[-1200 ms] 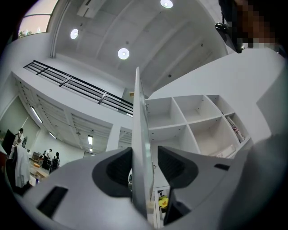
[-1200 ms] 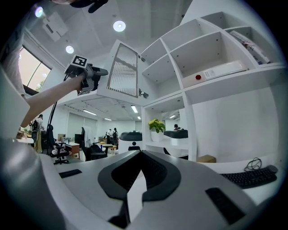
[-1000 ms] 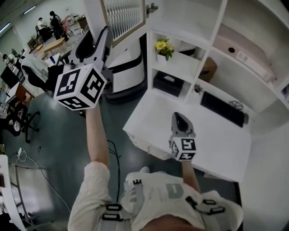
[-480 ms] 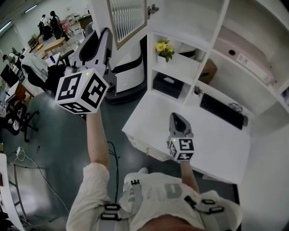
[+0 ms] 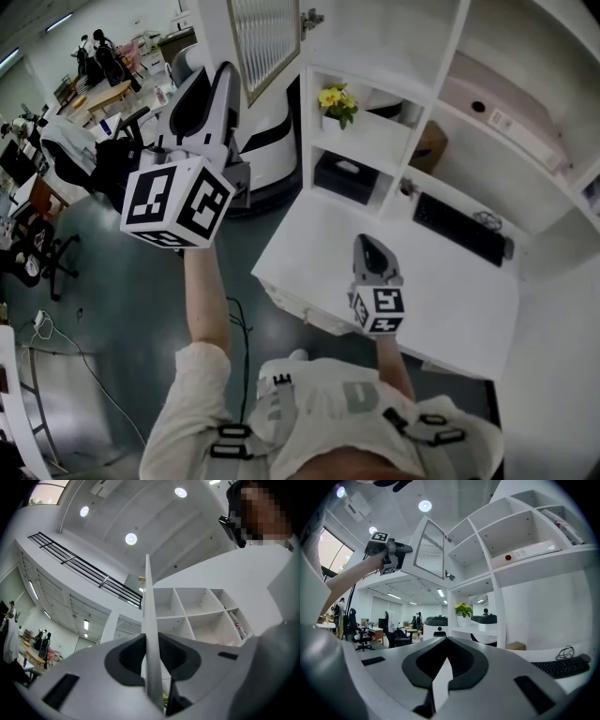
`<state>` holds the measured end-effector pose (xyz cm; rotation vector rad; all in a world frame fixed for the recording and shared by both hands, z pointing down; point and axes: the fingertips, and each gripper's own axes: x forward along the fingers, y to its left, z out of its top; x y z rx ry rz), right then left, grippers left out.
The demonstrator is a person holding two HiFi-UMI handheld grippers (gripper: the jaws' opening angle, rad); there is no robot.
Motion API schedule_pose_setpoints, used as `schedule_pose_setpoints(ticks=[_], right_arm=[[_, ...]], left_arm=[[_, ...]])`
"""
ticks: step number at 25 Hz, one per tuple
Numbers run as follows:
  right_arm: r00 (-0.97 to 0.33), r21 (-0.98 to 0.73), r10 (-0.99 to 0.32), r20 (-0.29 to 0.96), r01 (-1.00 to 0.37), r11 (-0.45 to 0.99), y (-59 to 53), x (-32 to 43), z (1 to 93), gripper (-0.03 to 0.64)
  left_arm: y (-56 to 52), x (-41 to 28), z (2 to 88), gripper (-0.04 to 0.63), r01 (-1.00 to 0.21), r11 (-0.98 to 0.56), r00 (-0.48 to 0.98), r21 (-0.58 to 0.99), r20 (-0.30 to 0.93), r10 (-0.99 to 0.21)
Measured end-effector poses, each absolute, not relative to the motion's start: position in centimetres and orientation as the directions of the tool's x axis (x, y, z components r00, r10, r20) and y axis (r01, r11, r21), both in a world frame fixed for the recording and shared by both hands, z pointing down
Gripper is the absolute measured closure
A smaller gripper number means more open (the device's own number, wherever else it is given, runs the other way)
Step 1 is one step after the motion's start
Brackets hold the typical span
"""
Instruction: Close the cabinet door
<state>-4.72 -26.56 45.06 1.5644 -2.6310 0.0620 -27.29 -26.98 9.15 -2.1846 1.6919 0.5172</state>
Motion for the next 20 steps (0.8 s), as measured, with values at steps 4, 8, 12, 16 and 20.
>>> schedule_pose_setpoints(ticks=[4, 8, 12, 16, 20], right_arm=[[-0.471, 0.009, -0.878, 0.087, -0.881, 0.473, -26.6, -4.6, 44.9, 0.614], [-0.468, 0.013, -0.879, 0.088, -0.882, 0.471, -26.6, -4.4, 44.9, 0.614], [-0.464, 0.015, -0.881, 0.086, -0.884, 0.467, -26.5, -4.2, 44.7, 0.613], [-0.453, 0.012, -0.888, 0.079, -0.890, 0.455, -26.6, -3.5, 44.7, 0.614], [-0.438, 0.008, -0.895, 0.078, -0.898, 0.440, -26.3, -2.7, 44.6, 0.614]], left_arm=[[-27.0, -26.7, 9.2, 0.518, -0.968, -0.245, 0.238, -0.049, -0.475, -0.847], [-26.8, -26.0, 9.2, 0.515, -0.963, -0.261, 0.259, -0.063, -0.476, -0.840], [-26.6, -24.9, 9.2, 0.507, -0.953, -0.295, 0.291, -0.069, -0.478, -0.829], [-26.5, -23.3, 9.2, 0.495, -0.941, -0.331, 0.324, -0.072, -0.482, -0.814], [-26.4, -21.7, 9.1, 0.482, -0.929, -0.364, 0.348, -0.066, -0.491, -0.799]])
